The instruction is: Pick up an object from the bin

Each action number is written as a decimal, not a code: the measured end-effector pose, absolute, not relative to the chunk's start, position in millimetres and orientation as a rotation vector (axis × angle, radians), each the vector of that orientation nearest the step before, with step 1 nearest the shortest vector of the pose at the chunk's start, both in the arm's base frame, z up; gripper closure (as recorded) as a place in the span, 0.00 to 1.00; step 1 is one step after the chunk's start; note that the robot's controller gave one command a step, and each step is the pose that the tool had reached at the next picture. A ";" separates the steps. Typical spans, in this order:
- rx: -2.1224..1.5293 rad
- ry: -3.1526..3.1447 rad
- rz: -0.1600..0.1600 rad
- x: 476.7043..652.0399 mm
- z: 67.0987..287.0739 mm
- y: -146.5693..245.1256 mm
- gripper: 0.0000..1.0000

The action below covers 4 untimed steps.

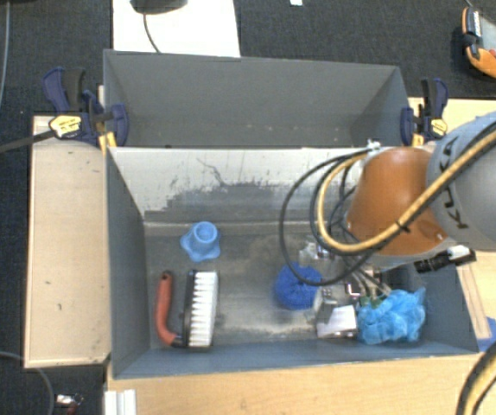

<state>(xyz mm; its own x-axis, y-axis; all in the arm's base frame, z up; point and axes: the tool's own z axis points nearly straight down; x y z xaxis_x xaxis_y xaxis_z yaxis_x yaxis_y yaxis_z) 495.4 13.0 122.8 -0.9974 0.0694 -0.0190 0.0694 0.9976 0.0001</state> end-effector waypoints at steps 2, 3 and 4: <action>0.198 3.113 0.005 492.0 90.4 24.4 0.00; 0.312 3.113 0.002 493.2 76.9 11.6 0.00; 0.316 3.107 0.001 497.6 74.1 15.3 0.00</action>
Offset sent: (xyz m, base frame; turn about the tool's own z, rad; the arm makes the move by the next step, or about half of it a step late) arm -0.0044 0.0099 -0.0326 0.0594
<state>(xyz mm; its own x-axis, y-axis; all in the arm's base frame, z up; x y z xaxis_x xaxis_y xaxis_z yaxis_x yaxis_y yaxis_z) 497.6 15.3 74.1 -0.9794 0.2013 -0.0179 0.2013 0.9795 0.0025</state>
